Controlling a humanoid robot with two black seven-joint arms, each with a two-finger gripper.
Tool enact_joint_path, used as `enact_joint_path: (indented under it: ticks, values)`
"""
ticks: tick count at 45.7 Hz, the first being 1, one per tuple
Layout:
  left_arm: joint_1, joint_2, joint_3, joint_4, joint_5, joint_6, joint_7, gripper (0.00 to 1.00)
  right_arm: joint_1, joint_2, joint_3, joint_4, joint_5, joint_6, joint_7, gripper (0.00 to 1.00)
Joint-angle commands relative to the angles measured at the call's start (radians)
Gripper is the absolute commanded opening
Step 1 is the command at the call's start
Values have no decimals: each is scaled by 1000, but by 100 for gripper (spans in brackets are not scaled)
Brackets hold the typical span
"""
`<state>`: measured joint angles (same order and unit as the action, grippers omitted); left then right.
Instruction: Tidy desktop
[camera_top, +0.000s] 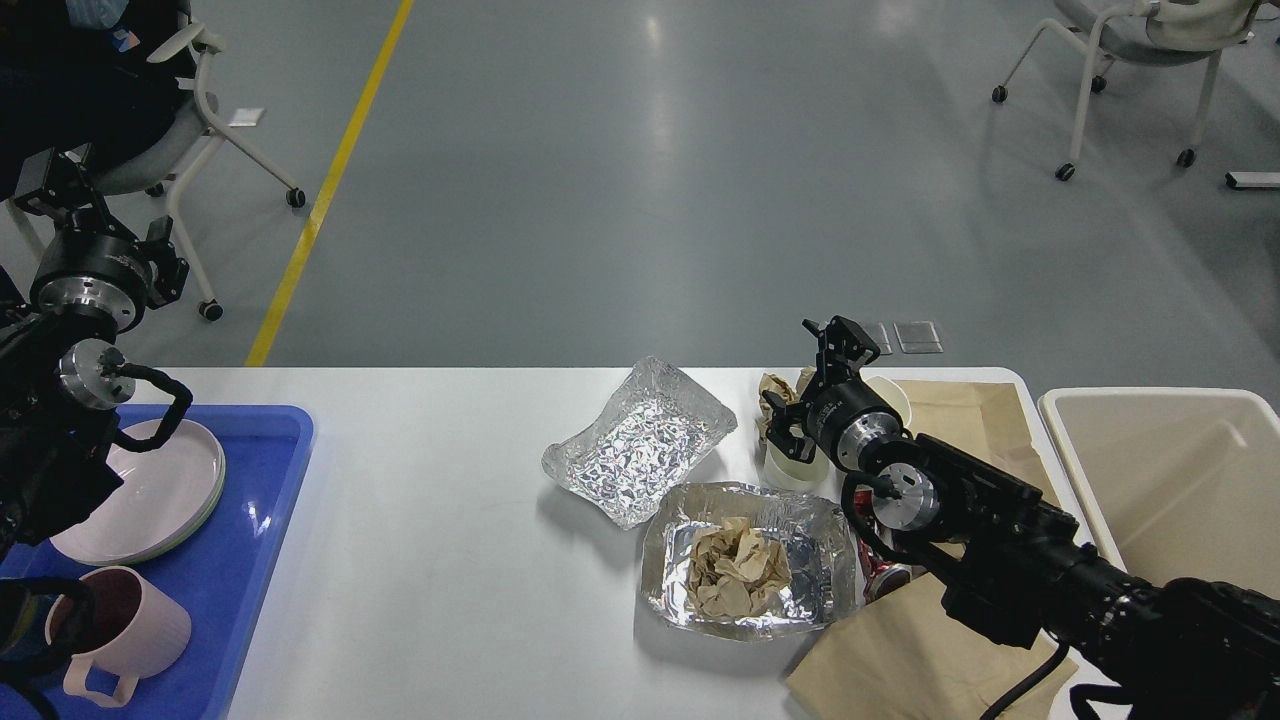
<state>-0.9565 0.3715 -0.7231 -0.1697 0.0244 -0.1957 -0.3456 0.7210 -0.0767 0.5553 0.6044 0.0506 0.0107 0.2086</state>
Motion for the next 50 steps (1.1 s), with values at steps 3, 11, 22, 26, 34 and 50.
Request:
enact_joint_path:
  ticks: [3,11,22,26,34,50]
  values:
    - [-13,0,4,-2,3,-1,-6,96,0,0,0,0,0,0,0,100]
    - [-15,-2,2,-2,6,-1,-4,96,2,0,0,0,0,0,0,100]
    - [-18,-29,1,-2,6,-2,-7,96,0,0,0,0,0,0,0,100]
    - [-21,-33,-1,-2,5,-1,-7,96,0,0,0,0,0,0,0,100]
    - [-16,-40,-15,-2,0,-2,-6,96,0,0,0,0,0,0,0,100]
    - [-7,-92,-16,-2,-1,-1,2,96,0,0,0,0,0,0,0,100]
